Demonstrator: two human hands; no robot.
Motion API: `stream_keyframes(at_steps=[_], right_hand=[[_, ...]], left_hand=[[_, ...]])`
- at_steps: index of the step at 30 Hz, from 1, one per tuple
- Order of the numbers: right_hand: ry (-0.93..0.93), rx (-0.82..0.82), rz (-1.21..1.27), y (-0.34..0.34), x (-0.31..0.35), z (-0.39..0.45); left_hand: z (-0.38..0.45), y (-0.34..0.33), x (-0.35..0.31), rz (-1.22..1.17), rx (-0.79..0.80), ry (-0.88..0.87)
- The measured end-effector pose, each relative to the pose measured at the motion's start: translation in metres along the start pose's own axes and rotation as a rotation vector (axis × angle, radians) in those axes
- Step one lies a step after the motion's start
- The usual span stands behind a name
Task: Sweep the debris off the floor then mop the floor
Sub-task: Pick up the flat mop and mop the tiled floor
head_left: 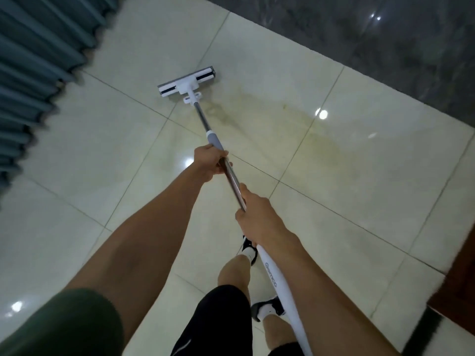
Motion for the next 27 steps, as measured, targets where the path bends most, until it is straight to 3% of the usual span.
stream_keyframes(at_steps=[6, 12, 19, 27], right_hand=[[0.094, 0.103, -0.131, -0.045, 0.058, 0.016], [0.165, 0.141, -0.284, -0.082, 0.083, 0.016], [0.125, 0.142, -0.230, -0.077, 0.068, 0.012], [0.092, 0.172, -0.251, -0.044, -0.004, -0.035]], left_hand=[[0.036, 0.085, 0.003, -0.094, -0.126, 0.054], [0.054, 0.131, 0.033, -0.227, -0.129, 0.143], [0.053, 0.118, 0.044, -0.263, -0.097, 0.142], [0.007, 0.059, 0.095, -0.119, -0.132, 0.170]])
Point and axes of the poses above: each hand's wrist, its own z-axis towards the middle knuckle, its own y-axis out of the back of the hand, x = y × z, the point moved 9 cm from there along z, towards the middle knuckle, and after that the axes turned 13 degrees about -x, right-handed, at the moved point
